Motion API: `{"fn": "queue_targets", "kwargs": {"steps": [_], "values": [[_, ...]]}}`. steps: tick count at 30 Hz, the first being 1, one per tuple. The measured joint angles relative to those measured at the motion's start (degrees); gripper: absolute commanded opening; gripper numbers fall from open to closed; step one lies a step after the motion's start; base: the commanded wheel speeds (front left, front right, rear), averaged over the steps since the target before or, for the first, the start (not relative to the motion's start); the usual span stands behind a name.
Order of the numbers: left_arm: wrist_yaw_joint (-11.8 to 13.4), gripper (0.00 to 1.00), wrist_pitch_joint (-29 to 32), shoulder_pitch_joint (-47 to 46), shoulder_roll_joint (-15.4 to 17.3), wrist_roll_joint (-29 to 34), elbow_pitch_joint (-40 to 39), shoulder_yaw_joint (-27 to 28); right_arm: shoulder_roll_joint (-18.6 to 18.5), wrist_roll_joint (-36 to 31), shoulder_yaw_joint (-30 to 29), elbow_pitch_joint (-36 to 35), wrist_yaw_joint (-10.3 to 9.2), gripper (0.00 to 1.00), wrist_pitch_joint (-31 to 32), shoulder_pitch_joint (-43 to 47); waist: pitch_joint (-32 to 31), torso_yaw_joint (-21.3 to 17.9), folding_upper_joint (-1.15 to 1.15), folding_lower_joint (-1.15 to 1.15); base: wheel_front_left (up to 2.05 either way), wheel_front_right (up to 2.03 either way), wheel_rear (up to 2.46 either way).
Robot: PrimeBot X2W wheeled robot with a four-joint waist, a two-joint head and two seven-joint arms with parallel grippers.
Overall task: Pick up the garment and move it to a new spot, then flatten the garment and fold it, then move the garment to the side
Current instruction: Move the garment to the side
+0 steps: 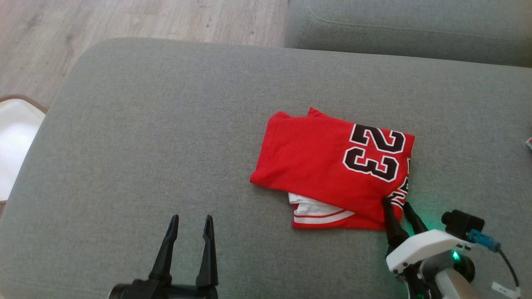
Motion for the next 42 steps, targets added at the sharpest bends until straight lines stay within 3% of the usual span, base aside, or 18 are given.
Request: {"fn": "queue_targets", "kwargs": {"steps": [1,2,7,11,23,34,35,36,42], "values": [[0.04,1.00,0.00,-0.01,0.00,0.00,0.03,-0.01,0.00,0.19,0.16,0.38,0.00,0.04,-0.13,-0.22,0.11,0.05,0.00,0.00,0.00,0.00,0.00],[0.16,1.00,0.00,-0.01,0.00,0.00,0.10,-0.01,0.00,0.21,0.22,0.89,0.00,0.00,-0.44,-0.52,0.19,0.05,0.00,-0.01,0.00,0.00,0.00],[0.24,1.00,0.00,-0.04,0.00,-0.59,-0.08,-0.03,0.01,0.68,-0.38,1.12,0.00,0.00,-1.69,-1.36,0.59,-0.61,0.00,-0.01,0.00,0.00,0.00],[0.20,1.00,0.00,-0.23,0.00,-0.59,-0.78,0.11,-0.15,-3.47,-3.99,-1.56,0.00,0.00,-1.35,-2.57,1.68,-2.20,0.00,-0.01,0.00,0.00,0.00],[-0.56,1.00,0.00,-8.32,-0.03,-0.41,-1.76,-0.08,-14.85,-12.79,-17.33,-19.51,0.00,0.00,11.12,-11.52,10.65,-9.29,0.00,0.00,0.00,0.00,0.00],[-1.45,1.00,-0.01,-12.90,-0.08,-0.41,-1.54,-0.38,-18.96,-18.95,-33.72,-27.13,0.00,0.00,18.60,-14.19,16.71,-12.84,0.00,0.00,0.00,0.00,0.00],[-1.45,1.00,-0.01,-13.21,-0.09,-0.41,-1.45,-0.38,-18.94,-19.74,-34.99,-27.11,0.00,0.22,18.64,-14.22,17.09,-12.96,0.00,0.00,0.00,0.00,0.00],[-1.46,1.00,-0.02,-13.48,-0.09,-0.41,-1.24,-0.43,-18.85,-20.37,-35.80,-27.09,0.00,1.00,19.01,-14.17,17.37,-13.03,0.00,0.00,0.00,0.00,0.00],[-1.81,1.00,-0.09,-14.16,-0.11,-0.41,-0.86,-0.65,-15.02,-25.13,-35.00,-27.53,0.00,1.00,15.89,-13.20,16.04,-12.48,0.00,-0.01,0.00,0.00,0.00]]}}
